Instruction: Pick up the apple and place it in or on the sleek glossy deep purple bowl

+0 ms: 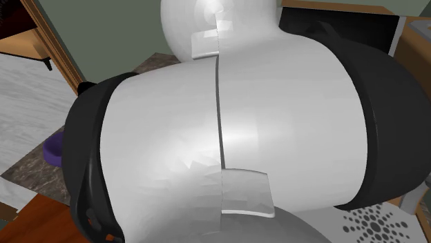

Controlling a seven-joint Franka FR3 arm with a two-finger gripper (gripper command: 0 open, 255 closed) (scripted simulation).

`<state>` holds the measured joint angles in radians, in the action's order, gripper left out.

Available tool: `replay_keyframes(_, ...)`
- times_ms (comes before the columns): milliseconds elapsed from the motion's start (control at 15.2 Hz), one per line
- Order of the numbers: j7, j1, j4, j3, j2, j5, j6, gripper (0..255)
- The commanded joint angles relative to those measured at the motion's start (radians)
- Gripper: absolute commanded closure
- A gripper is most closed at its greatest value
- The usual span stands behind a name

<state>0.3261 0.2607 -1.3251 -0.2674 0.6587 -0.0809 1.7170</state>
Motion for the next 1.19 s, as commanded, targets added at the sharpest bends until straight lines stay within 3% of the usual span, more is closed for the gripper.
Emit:
replay_keyframes(0, 0.0, 0.0, -0.002, 0.0, 0.001, 0.0, 0.001, 255)
replay_keyframes(1122, 0.003, 0.008, 0.148, -0.007, -0.033, 0.009, -0.181, 255)
